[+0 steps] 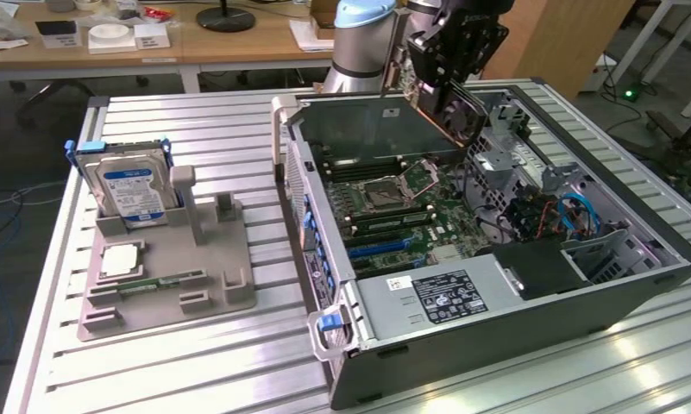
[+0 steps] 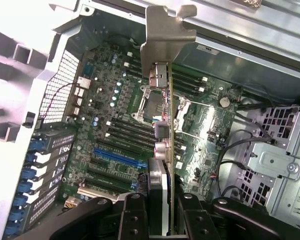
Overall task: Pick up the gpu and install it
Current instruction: 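Insert the gpu into the slot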
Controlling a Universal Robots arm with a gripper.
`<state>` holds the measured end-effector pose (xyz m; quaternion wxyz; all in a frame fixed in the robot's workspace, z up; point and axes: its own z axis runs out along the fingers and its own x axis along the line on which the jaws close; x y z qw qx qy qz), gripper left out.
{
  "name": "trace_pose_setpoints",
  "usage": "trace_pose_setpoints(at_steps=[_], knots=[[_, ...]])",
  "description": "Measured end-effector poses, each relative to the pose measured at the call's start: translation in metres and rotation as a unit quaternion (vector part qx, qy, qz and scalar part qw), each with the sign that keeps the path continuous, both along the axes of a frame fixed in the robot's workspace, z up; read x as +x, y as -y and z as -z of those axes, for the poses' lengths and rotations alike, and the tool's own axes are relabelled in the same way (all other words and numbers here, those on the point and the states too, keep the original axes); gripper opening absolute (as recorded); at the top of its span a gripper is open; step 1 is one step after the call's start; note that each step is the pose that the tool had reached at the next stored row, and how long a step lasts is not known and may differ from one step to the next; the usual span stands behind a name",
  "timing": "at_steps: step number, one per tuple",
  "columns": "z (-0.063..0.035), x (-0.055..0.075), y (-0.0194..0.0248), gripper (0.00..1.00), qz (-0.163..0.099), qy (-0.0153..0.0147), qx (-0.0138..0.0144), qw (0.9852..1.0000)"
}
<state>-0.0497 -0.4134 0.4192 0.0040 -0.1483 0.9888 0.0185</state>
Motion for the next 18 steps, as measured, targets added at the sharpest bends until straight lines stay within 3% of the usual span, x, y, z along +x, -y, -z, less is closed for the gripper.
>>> trace_pose_setpoints(at_steps=[18], knots=[[0.0, 0.0, 0.0, 0.28, -0.059, 0.0, 0.0, 0.9983]])
